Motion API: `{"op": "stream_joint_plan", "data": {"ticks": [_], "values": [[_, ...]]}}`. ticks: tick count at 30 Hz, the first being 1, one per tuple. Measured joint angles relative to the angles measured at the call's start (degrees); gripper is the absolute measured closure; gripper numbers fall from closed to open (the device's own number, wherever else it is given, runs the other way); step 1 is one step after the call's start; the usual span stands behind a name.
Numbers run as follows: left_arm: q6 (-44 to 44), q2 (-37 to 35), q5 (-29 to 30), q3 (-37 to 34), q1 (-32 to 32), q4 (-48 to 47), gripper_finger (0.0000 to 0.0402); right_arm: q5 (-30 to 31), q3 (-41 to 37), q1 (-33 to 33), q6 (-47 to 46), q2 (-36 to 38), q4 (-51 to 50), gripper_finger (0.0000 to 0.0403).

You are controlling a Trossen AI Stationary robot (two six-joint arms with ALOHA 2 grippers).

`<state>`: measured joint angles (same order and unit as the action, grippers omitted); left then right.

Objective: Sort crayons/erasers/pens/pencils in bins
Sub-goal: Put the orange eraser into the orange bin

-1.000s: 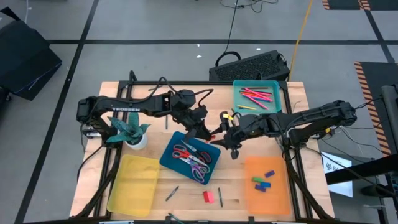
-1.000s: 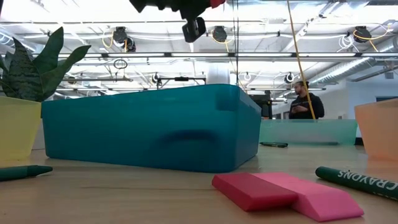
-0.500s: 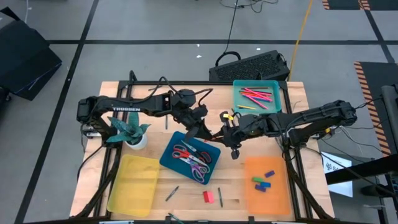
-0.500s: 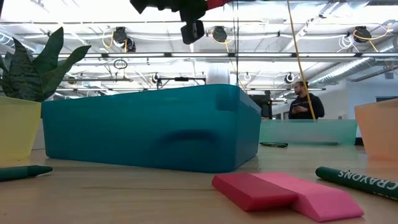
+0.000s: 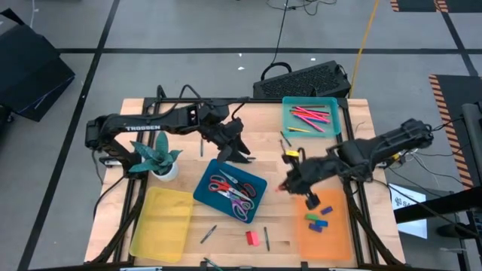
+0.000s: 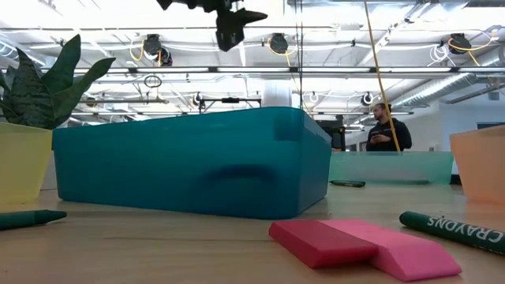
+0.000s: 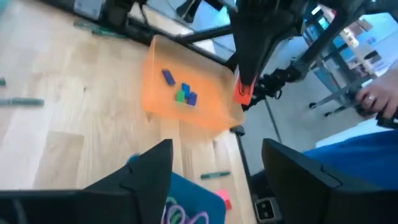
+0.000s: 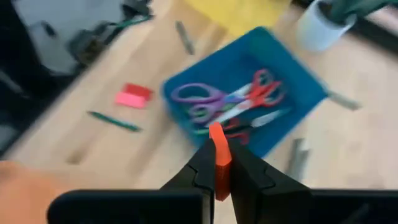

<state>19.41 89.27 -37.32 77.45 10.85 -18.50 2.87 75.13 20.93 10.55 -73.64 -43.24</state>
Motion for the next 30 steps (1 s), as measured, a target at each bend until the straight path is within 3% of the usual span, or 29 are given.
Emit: {"op": "stream_joint_plan", "data": {"ticks": [4,8,13,19,24,30], "values": [[-1.5,-0.9,1.7,0.0,-1.9,-1.6,0.0154,-0.3,0.7,8.0,-14.6,-1.4,-4.5,0.0386],[-3.5,-1.1,4.6,0.0,-4.0,-4.7,0.0154,-4.5,0.8,15.8,-30.6,-3.4,-9.6,0.0387],[-6.4,-1.0,10.3,0.0,-6.7,-9.0,0.0153,-8.8,-0.2,22.5,-42.8,-8.3,-10.2,0.0387],[-6.7,-1.0,22.6,0.0,-11.2,-15.6,0.0153,-10.5,-5.7,24.8,-46.4,-14.1,-10.2,0.0381],[-4.8,-0.7,34.9,0.0,-19.8,-18.5,0.0153,-10.2,-13.3,24.9,-44.0,-14.8,-6.7,0.0382],[10.1,-0.3,48.4,0.8,-31.6,-18.9,0.0153,-8.7,-19.5,24.9,-42.8,-14.7,-4.7,0.0376]]}}
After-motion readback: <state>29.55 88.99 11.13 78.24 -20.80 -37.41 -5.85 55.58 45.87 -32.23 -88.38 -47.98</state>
